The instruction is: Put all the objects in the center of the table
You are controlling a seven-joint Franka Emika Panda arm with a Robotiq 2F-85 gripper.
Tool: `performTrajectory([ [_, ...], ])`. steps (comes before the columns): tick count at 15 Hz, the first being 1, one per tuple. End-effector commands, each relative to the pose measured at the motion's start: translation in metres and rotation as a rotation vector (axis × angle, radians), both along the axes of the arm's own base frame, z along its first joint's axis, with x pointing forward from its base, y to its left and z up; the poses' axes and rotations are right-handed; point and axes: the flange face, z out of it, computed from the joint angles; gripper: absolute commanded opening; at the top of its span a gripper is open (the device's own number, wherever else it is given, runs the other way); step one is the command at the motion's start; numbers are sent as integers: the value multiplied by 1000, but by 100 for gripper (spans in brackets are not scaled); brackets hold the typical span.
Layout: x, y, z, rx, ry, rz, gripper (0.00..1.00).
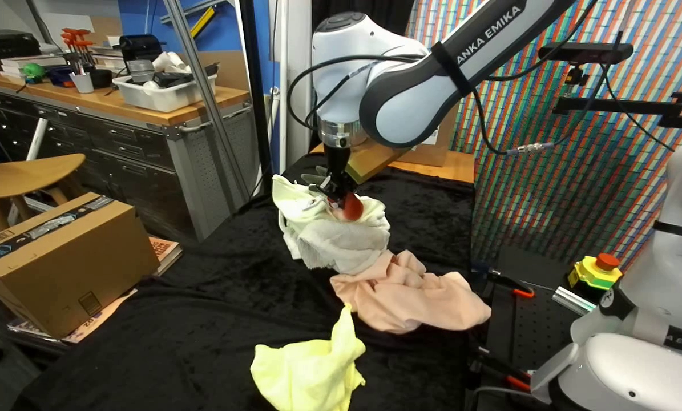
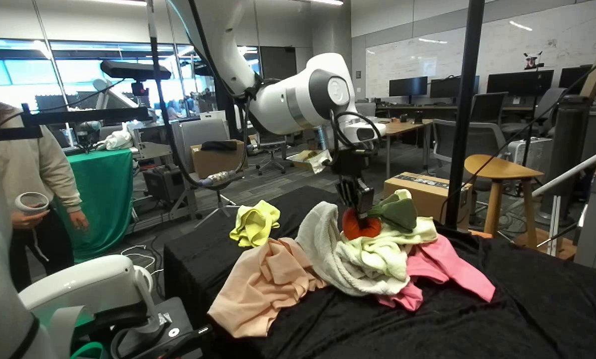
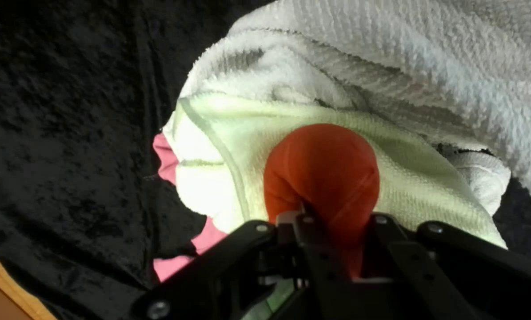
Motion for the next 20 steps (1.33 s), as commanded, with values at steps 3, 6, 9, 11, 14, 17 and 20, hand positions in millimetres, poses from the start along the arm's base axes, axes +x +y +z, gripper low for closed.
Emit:
performTrajectory([
  [3, -2, 13, -32, 67, -10, -13, 11],
  [6, -4, 22, -42, 94, -9, -11, 10],
  [9, -7, 24, -42, 95, -13, -12, 11],
  [11, -9, 23, -41, 90, -11, -13, 36],
  [14, -15, 22, -34, 85, -5, -12, 58],
  [17, -20, 25, -17, 88, -16, 10, 83],
  [20, -23, 29, 9, 82, -51, 27, 100],
])
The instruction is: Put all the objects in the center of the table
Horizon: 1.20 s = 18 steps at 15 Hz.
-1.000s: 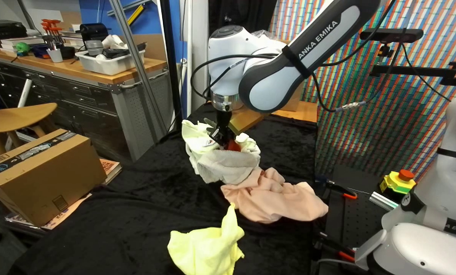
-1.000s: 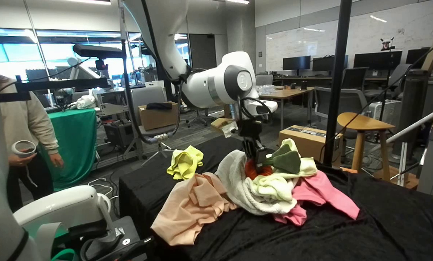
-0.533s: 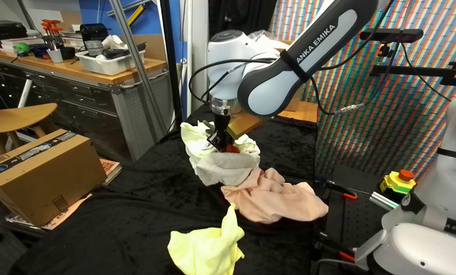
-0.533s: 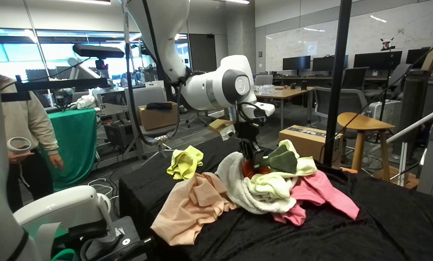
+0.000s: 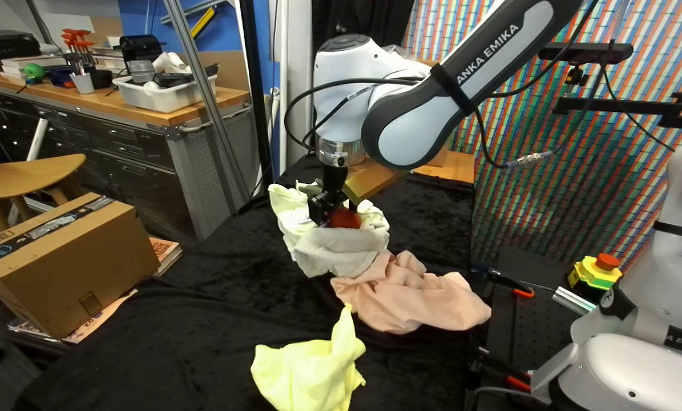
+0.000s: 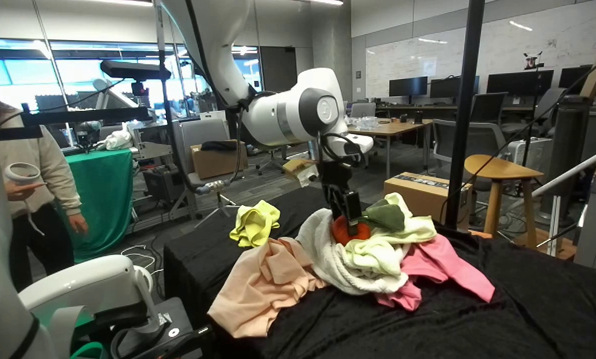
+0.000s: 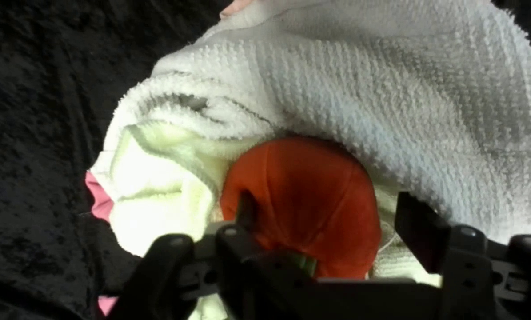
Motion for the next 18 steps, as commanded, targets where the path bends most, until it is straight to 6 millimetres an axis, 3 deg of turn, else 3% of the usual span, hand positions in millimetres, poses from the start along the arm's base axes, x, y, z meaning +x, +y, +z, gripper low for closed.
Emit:
performTrajectory([
  [1, -13, 4, 39, -6, -40, 26, 100],
  [5, -18, 15, 70, -60, -64, 61, 100],
  [8, -22, 37, 81, -69, -62, 97, 100],
  [18, -52, 196, 69, -30, 112, 287, 100],
])
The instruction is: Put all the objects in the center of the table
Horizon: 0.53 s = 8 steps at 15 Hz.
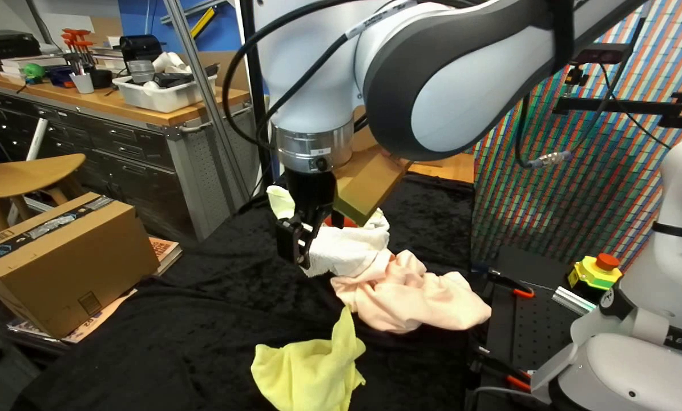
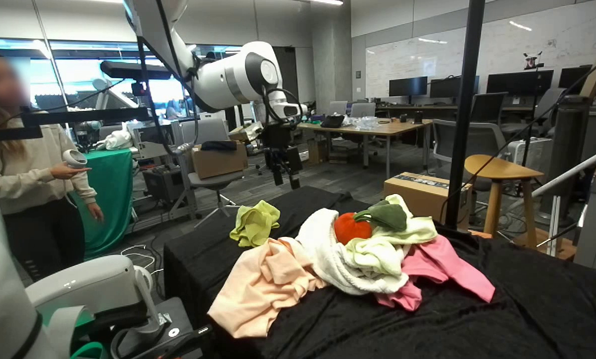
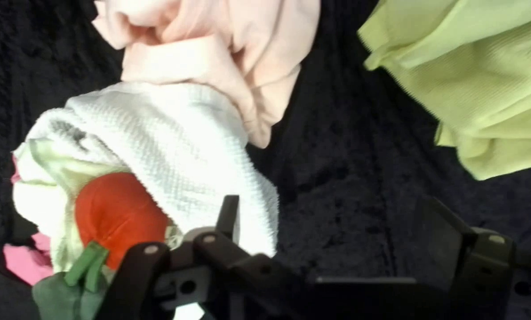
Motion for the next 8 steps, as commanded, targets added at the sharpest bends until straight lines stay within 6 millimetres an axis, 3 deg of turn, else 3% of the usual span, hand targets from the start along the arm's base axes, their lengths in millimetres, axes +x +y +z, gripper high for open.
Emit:
performTrajectory([
  [1, 0, 50, -3, -1, 62, 52, 100],
  [8, -23, 95, -50, -26, 148, 165, 100],
])
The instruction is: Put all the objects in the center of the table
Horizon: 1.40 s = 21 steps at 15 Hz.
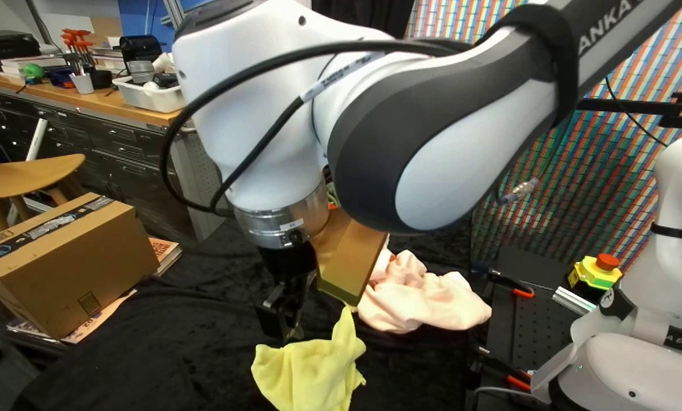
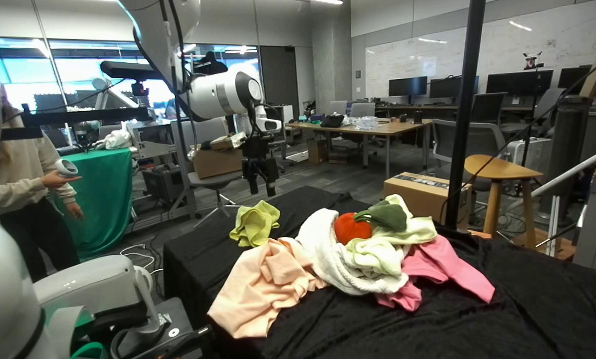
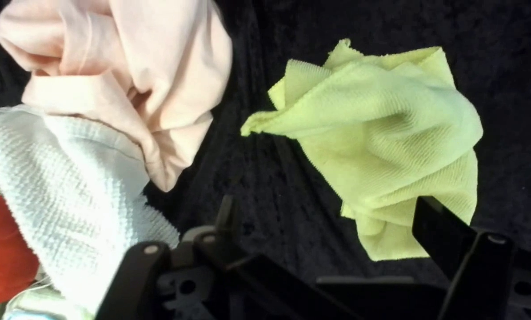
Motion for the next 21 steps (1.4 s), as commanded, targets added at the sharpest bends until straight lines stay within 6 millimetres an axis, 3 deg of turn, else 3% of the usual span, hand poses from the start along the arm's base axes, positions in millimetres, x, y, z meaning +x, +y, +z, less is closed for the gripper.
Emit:
performTrajectory([
  [1, -6, 19, -21, 8, 47, 47, 100],
  [6, -9, 44, -38, 40, 77, 79, 100],
  [10, -3, 54, -35, 114, 121, 80, 100],
  [15, 0, 53, -45, 191, 201, 50, 100],
  [21, 0, 43, -71, 243, 270, 28, 100],
])
